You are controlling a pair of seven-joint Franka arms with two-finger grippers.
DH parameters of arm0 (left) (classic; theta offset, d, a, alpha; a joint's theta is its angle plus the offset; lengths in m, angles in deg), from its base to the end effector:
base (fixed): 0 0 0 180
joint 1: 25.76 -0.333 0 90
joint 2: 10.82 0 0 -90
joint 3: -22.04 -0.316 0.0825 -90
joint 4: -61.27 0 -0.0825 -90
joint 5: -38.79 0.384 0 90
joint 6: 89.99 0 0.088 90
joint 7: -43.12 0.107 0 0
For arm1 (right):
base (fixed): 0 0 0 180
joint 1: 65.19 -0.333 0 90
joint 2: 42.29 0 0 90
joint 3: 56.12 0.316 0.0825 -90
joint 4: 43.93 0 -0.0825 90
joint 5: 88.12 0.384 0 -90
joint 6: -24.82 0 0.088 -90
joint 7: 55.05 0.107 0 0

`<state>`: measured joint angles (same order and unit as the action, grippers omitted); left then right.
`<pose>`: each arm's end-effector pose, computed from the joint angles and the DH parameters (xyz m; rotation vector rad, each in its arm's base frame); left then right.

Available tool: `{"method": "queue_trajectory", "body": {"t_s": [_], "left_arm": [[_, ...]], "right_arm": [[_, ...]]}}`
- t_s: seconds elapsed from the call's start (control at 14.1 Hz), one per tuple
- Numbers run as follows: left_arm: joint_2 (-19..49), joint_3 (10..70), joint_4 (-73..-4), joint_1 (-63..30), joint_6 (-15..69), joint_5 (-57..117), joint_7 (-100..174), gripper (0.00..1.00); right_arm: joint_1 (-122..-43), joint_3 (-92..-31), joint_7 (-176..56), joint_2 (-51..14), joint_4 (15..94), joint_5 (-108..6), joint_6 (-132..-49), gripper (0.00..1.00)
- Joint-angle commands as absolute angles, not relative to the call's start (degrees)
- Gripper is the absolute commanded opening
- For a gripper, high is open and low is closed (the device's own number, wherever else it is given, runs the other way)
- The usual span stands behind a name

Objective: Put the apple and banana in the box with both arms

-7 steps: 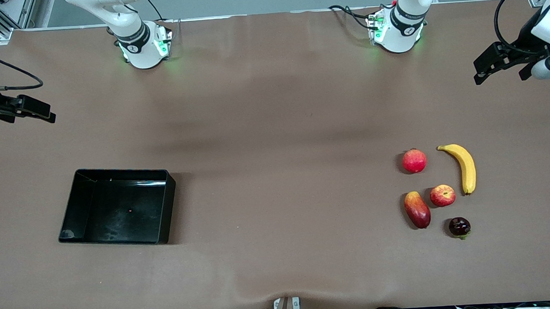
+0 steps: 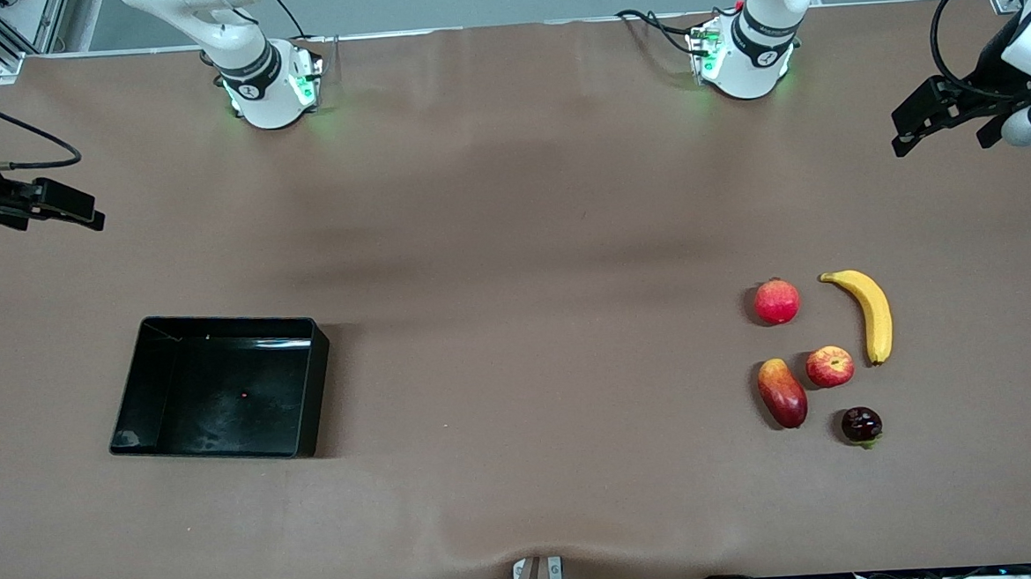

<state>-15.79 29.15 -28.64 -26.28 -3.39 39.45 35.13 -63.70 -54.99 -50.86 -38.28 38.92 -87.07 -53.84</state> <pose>0.5176 -0.0619 0.6663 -3.1225 -0.0400 -0.0482 0.5551 -0.0017 0.6274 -3.1164 0.1201 0.2244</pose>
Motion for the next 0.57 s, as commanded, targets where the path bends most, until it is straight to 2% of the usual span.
{"method": "queue_trajectory", "body": {"t_s": [0.0, 0.21, 0.5], "left_arm": [[-14.6, 29.16, -28.02, -26.55, -4.21, 40.37, 36.27, 1.0], [-14.24, 29.16, -32.83, -28.66, 1.12, 40.46, 36.18, 1.0], [-13.11, 29.16, -44.43, -30.16, 15.7, 40.55, 36.09, 1.0]], "right_arm": [[-63.87, -54.72, -50.3, -37.99, 37.98, -88.04, -53.05, 1.0], [-63.87, -54.72, -50.3, -37.99, 38.16, -88.04, -53.05, 1.0], [-63.78, -54.72, -50.3, -37.9, 38.42, -87.95, -53.14, 1.0]]}}
